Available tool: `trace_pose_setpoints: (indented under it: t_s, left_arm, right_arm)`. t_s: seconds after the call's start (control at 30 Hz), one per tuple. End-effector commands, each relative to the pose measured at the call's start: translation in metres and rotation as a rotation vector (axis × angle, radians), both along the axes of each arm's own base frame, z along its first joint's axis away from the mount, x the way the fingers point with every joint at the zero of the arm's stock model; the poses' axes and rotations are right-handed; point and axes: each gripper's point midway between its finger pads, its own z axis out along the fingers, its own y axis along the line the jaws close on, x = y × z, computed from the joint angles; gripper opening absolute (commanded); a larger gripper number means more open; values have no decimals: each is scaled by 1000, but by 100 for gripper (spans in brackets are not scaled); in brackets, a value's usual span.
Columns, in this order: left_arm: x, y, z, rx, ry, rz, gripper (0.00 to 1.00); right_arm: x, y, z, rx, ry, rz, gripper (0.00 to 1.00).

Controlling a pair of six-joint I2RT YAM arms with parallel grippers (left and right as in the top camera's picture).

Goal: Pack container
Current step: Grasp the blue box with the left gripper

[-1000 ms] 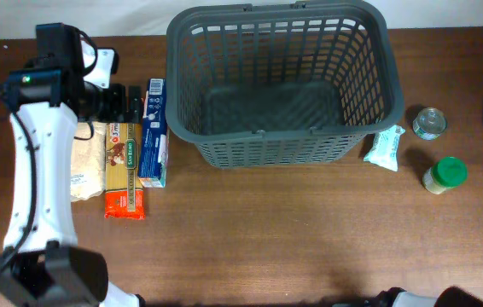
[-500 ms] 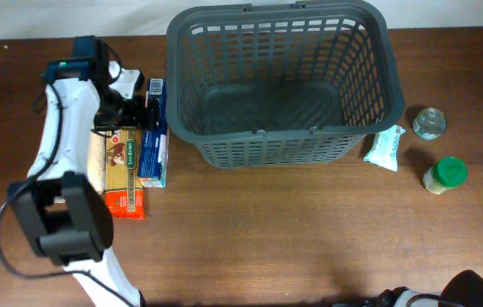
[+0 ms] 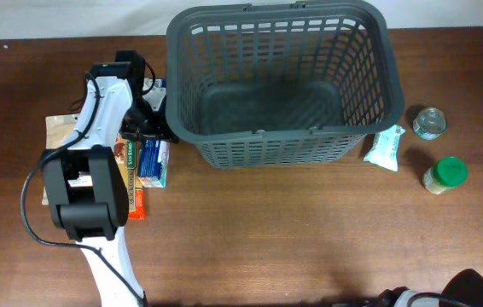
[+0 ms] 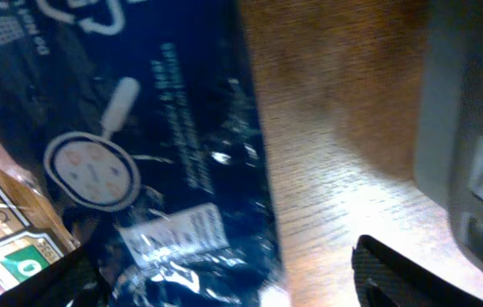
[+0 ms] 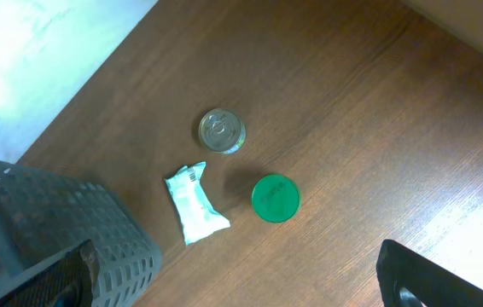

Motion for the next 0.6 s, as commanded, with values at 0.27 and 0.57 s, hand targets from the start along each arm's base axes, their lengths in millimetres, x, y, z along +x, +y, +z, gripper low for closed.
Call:
trace_pose_setpoints:
  t_s: [0.27,0.57]
  left_arm:
    - [-7,7,-43,0,95,30,55]
    - [-8,9,-25,-9,110,45,7]
  right_arm:
    - [1,0,0,16,-7,-5,99]
    - [1,0,0,16,-7,-5,99]
